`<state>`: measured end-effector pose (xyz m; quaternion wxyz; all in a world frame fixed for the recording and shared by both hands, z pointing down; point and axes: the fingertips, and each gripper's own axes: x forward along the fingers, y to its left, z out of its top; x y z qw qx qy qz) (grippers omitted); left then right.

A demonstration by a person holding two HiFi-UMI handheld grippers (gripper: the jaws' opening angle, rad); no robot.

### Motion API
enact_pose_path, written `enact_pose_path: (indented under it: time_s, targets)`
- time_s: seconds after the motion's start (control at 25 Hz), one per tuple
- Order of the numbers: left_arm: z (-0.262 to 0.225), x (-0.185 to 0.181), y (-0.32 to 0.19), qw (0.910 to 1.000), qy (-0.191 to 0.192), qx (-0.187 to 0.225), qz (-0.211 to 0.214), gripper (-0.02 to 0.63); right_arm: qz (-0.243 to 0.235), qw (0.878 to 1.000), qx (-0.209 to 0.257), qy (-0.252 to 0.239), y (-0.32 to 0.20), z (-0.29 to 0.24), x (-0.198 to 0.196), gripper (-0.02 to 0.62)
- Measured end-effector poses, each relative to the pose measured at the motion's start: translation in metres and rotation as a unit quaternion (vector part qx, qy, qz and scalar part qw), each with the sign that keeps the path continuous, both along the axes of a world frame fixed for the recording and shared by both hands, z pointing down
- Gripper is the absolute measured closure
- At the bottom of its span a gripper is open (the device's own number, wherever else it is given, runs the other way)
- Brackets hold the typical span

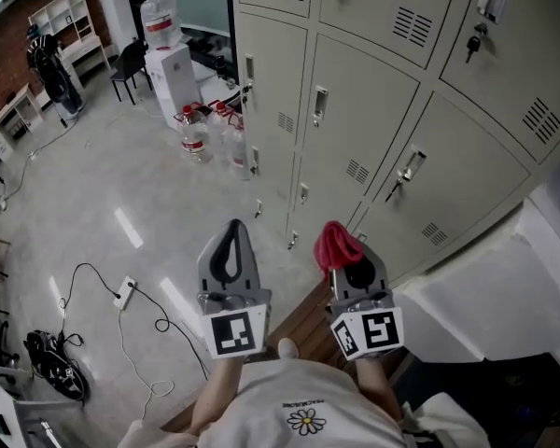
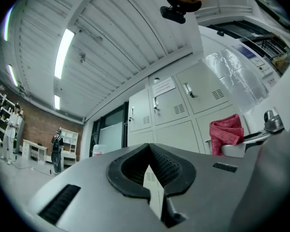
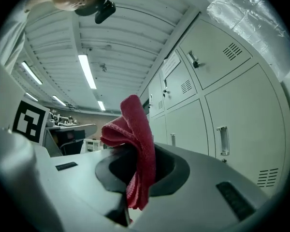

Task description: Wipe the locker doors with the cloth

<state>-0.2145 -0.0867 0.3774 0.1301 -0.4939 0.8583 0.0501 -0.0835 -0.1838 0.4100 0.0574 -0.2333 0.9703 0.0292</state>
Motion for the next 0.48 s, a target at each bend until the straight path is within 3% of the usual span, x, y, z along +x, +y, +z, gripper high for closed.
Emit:
enact_pose_path:
  time_s: [0.2, 0.48]
  targets:
    - [0.002, -0.006, -0.016, 0.9999, 0.007, -0.010, 0.005, 0.589, 0.006, 1.000, -0.004, -0.003, -0.023, -0.005, -0.007, 0.569]
    - [-0.009, -0.013, -0.042, 0.9990, 0.013, 0.009, 0.043, 0.589, 0.029, 0.999, 0.016, -0.003, -0.032, -0.018, -0.012, 0.569]
